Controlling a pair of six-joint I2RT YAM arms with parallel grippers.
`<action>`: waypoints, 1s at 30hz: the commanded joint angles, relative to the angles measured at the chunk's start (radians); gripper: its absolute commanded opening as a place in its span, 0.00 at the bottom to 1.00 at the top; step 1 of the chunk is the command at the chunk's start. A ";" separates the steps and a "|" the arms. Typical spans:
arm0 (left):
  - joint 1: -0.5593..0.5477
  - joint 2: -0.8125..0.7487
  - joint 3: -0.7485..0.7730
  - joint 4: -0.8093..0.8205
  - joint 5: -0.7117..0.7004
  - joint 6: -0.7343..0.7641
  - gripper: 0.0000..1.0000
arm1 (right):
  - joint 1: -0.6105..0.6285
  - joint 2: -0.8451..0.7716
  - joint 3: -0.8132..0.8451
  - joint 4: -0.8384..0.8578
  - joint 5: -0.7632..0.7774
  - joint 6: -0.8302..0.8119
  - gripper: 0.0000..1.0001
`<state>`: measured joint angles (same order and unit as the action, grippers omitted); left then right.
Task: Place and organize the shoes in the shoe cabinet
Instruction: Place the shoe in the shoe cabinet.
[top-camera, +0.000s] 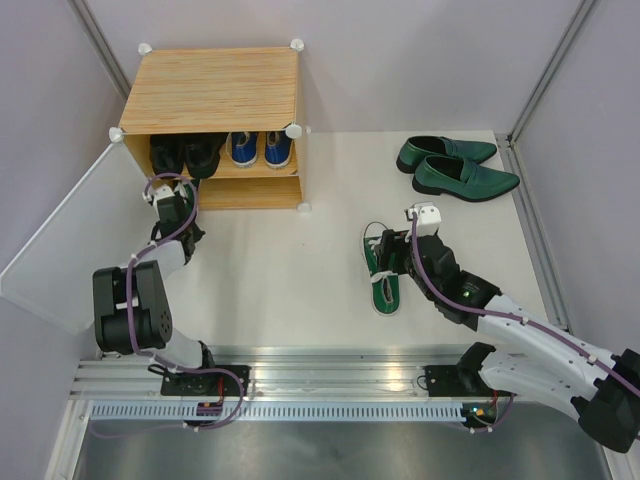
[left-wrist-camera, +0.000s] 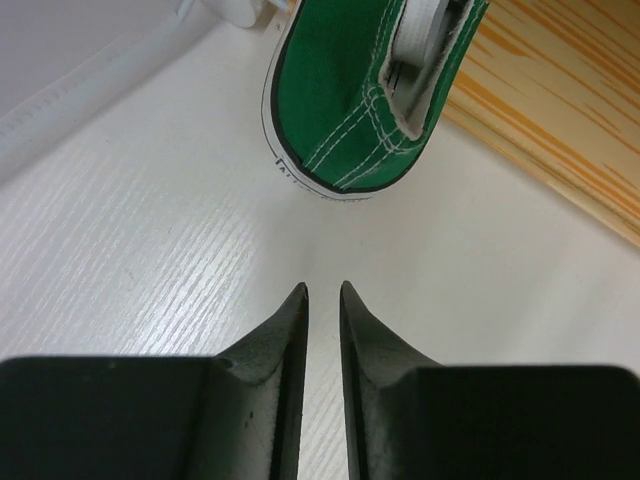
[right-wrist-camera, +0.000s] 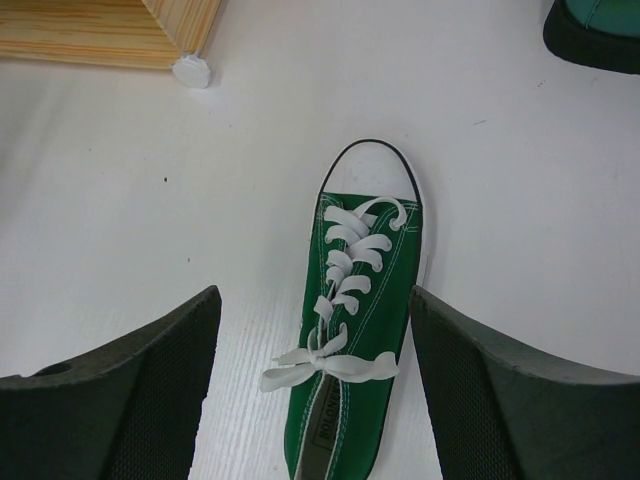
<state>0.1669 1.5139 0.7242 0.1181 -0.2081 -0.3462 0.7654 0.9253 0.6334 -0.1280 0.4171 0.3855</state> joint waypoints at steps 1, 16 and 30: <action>0.003 0.034 0.060 0.071 -0.013 0.033 0.22 | -0.002 0.004 0.005 0.027 0.017 -0.004 0.79; 0.005 0.172 0.248 -0.086 0.009 0.004 0.23 | -0.002 0.038 0.015 0.027 0.025 -0.010 0.79; 0.003 0.178 0.323 -0.051 -0.008 0.105 0.24 | -0.003 0.044 0.014 0.027 0.037 -0.013 0.79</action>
<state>0.1673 1.6882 0.9802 -0.0067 -0.2012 -0.3138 0.7654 0.9638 0.6334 -0.1276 0.4271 0.3847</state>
